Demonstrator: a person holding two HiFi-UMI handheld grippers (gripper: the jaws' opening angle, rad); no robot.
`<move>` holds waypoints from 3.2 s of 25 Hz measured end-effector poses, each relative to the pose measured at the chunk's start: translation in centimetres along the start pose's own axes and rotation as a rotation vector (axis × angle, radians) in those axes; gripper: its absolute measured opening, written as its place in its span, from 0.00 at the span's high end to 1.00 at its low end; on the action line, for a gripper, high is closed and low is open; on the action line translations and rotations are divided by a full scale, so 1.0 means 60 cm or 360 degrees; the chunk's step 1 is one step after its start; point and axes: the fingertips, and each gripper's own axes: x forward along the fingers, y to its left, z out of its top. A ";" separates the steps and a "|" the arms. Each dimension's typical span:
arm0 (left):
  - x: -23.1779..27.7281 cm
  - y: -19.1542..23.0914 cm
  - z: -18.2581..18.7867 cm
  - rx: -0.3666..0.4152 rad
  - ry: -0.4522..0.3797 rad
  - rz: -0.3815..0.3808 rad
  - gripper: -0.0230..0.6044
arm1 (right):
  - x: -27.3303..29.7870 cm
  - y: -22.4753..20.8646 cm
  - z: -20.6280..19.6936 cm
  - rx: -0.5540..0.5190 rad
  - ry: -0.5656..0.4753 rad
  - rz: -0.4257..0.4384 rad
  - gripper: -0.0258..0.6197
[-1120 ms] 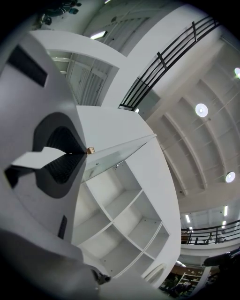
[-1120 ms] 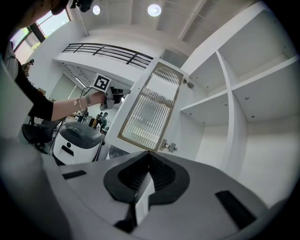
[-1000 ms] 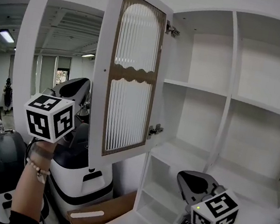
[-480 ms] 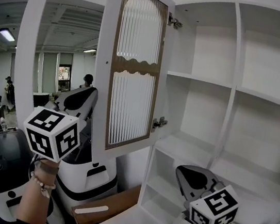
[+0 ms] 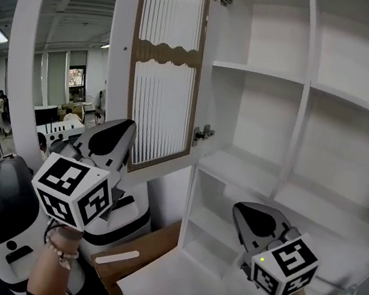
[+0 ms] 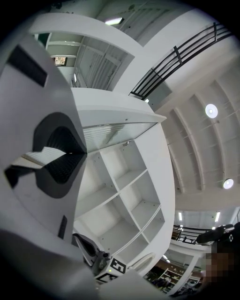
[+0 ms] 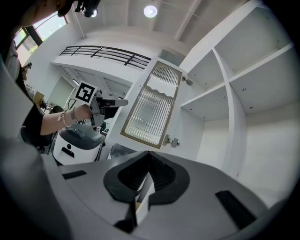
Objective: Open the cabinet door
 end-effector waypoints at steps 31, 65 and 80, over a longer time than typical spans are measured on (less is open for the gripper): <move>-0.105 -0.281 -0.252 -0.0219 0.0310 -0.0243 0.96 | -0.085 0.042 -0.152 0.0073 0.0095 -0.0215 0.96; -0.216 -0.414 -0.343 -0.0368 0.0506 -0.0304 0.96 | -0.169 0.124 -0.288 0.0245 0.0197 -0.0342 0.96; -0.221 -0.429 -0.358 -0.0338 0.0549 -0.0342 0.96 | -0.170 0.132 -0.298 0.0238 0.0229 -0.0342 0.96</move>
